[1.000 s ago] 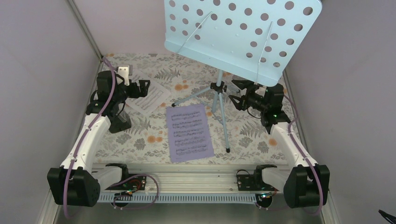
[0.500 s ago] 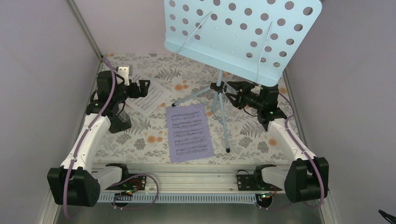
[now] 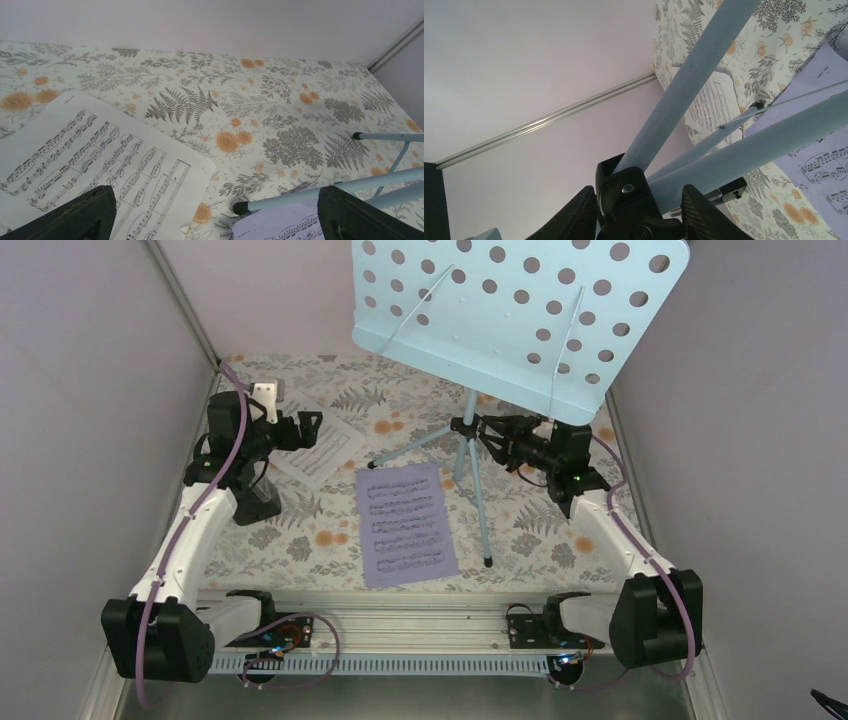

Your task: Pack up the instrument practice props

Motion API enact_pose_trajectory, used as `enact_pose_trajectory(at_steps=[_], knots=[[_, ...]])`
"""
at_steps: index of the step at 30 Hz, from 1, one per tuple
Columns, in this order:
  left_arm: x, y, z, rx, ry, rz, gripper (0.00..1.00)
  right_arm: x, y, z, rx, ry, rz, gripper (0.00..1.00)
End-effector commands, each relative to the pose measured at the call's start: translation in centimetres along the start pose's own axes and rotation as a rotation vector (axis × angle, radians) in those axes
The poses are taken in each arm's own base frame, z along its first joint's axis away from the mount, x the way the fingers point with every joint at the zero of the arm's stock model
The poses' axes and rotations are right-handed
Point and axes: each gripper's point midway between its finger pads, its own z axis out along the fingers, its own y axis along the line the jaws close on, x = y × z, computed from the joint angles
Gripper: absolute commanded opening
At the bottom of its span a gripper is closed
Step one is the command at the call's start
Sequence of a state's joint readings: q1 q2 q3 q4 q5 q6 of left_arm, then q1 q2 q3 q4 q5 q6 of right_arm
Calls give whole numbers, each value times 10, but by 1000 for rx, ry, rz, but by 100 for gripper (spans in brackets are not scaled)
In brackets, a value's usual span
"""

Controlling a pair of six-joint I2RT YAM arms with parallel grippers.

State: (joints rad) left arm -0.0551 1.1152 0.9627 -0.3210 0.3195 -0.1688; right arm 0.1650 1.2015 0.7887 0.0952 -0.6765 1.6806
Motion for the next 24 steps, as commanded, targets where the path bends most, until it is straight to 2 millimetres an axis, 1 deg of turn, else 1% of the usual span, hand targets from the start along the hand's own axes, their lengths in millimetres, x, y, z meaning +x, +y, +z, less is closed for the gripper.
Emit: enact_pose_trajectory(at_steps=[1, 5, 8, 9, 11, 12, 14, 19, 21, 24], knots=[[-4, -2, 1, 16, -22, 1, 100, 5, 16, 3, -33, 8, -30, 39], [-4, -2, 1, 16, -21, 1, 100, 6, 15, 4, -32, 14, -32, 33], [-5, -2, 1, 16, -22, 0, 100, 7, 15, 3, -33, 14, -35, 30], [-4, -2, 1, 16, -22, 1, 100, 7, 15, 3, -34, 14, -36, 28], [-5, -2, 1, 17, -23, 1, 100, 7, 15, 2, -43, 11, -47, 21], [-4, -2, 1, 16, -23, 1, 100, 8, 15, 2, -47, 11, -56, 20], [-4, -2, 1, 17, -22, 0, 100, 8, 15, 1, -61, 4, -75, 17], [-2, -2, 3, 21, -14, -4, 100, 4, 8, -3, -91, -31, -142, 7], [-2, -2, 4, 22, -14, -4, 100, 2, 5, -4, -107, -48, -171, 5], [-1, -2, 5, 25, -8, -7, 100, 0, 3, -3, -129, -52, -246, 4]])
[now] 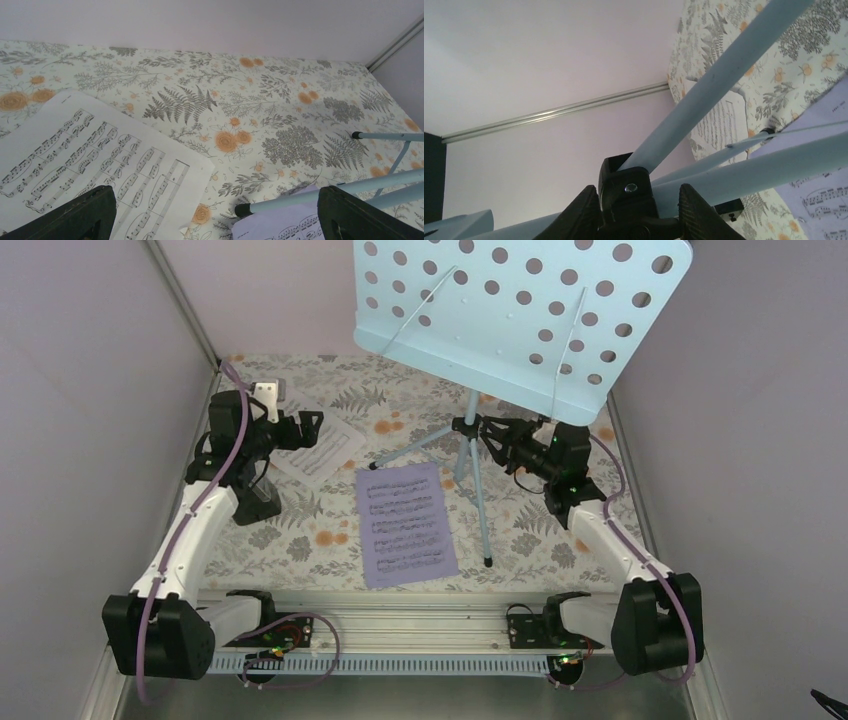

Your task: Pack up the instrument practice props

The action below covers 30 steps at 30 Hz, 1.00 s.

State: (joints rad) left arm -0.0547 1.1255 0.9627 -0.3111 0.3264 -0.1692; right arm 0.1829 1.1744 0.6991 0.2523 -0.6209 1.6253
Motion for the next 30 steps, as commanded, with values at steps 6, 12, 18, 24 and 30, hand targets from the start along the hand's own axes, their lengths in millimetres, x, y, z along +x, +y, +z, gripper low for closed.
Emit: enact_pose_trajectory(at_steps=[6, 12, 18, 24, 30], knots=[[0, 0, 4, 14, -5, -4, 100, 0, -5, 4, -70, 6, -244, 4], [2, 1, 6, 10, 1, -2, 100, -4, -10, 6, -85, -10, -342, 4], [2, 2, 7, 5, 3, -2, 100, -11, -4, 4, -78, -65, -472, 6], [1, 3, 5, 0, -2, 2, 100, -23, -2, -8, 40, -152, -442, 49], [2, 2, 6, 5, 2, -3, 100, 2, -18, -18, 18, -59, -151, 77]])
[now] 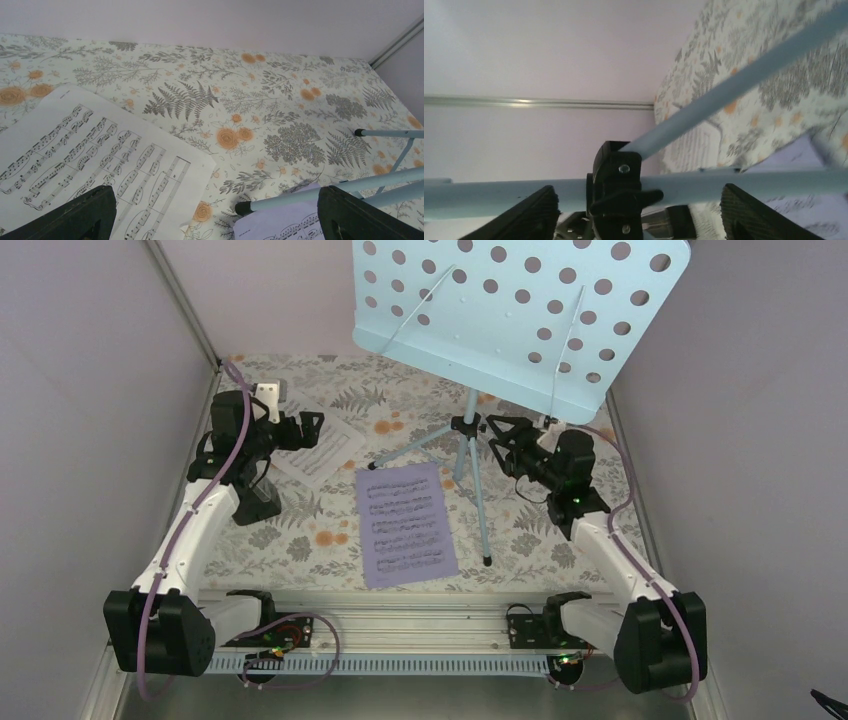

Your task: Pack up the instrument practice props

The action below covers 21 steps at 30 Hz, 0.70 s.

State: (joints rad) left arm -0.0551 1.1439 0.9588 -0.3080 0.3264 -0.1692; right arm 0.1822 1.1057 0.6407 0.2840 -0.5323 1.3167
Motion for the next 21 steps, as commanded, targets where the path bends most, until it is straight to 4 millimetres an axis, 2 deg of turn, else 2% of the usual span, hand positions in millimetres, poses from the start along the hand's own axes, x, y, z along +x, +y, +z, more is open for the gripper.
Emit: enact_pose_trajectory(at_steps=[1, 4, 8, 13, 16, 18, 21], knots=[[-3, -1, 0, 9, -15, 2, 100, 16, -14, -7, 50, 52, 196, 80], [-4, -2, -1, 12, -19, 2, 100, 20, -9, -8, 71, 71, 250, 83], [-4, -2, -1, 12, -19, 2, 100, 23, -12, -8, 119, 81, 373, 64], [-4, -3, -1, 18, -19, 1, 100, 22, -1, 0, 133, 120, 418, 70], [-5, -4, -3, 21, -24, 1, 100, 19, 3, 3, 137, 113, 441, 70], [-6, -5, -4, 23, -28, 2, 100, 19, 5, 5, 137, 115, 459, 66], [-8, -5, -5, 24, -34, 5, 100, 17, 10, 7, 134, 113, 464, 54]])
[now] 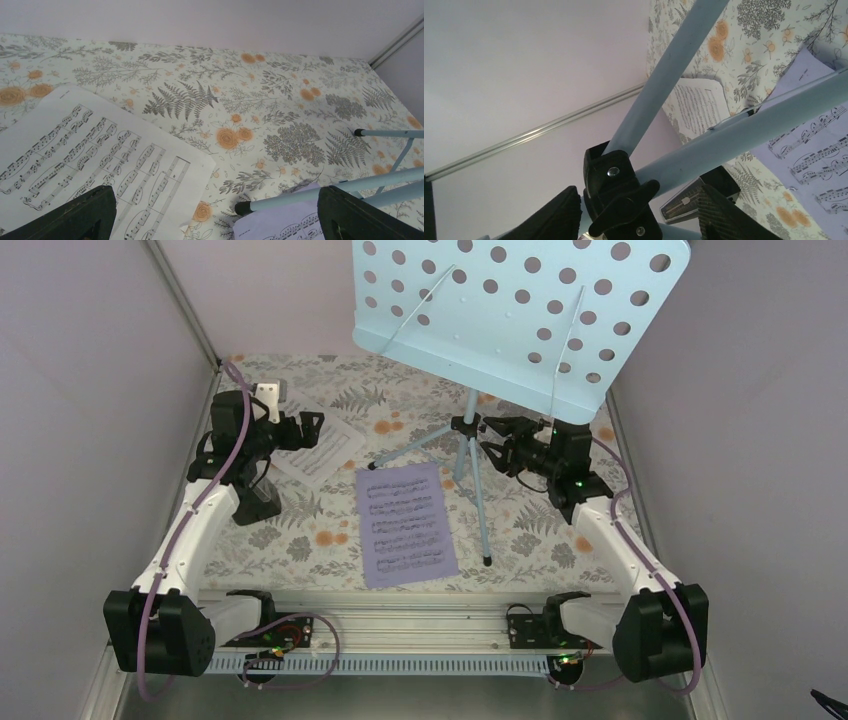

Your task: Pack up the instrument practice props

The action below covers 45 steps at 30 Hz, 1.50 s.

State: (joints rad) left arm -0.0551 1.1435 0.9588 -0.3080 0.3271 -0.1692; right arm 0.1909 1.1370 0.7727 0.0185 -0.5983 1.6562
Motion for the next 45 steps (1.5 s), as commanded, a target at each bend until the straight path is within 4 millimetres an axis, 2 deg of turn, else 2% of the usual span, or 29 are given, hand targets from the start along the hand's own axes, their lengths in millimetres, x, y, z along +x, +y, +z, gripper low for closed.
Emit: enact_pose_trajectory(at_steps=[1, 4, 9, 15, 19, 27, 30, 31, 32, 34, 35, 41, 45], knots=[[-8, -6, -6, 24, -37, 5, 100, 8, 13, 2, 2, 25, 35, 50], [-9, -6, -6, 25, -37, 6, 100, 7, 16, 2, 3, 15, 40, 38], [-9, -7, -7, 27, -40, 6, 100, 7, 18, 5, 4, 21, 49, 27], [-9, -7, -7, 27, -41, 6, 100, 5, 15, 9, 13, 24, 56, 25], [-9, -7, -8, 28, -42, 6, 100, 5, 14, 12, 17, 33, 53, 5], [-9, -7, -7, 28, -41, 7, 100, 5, 7, 11, 6, 32, 44, 6], [-8, -7, -7, 28, -39, 7, 100, 5, 8, 10, -11, 33, 25, 34], [-8, -6, -7, 27, -38, 6, 100, 5, 8, 11, -17, 34, 17, 36], [-8, -6, -6, 27, -37, 5, 100, 5, 8, 10, -24, 33, 10, 32], [-7, -6, -6, 28, -35, 5, 100, 5, 6, 11, -29, 36, 4, 12], [-7, -6, -6, 28, -35, 5, 100, 4, 5, 11, -33, 37, -1, 5], [-7, -6, -5, 25, -34, 6, 100, -2, -3, 8, -86, -11, -104, 4], [-6, -5, -4, 28, -31, 9, 100, -10, 0, 0, -176, -91, -323, 4]])
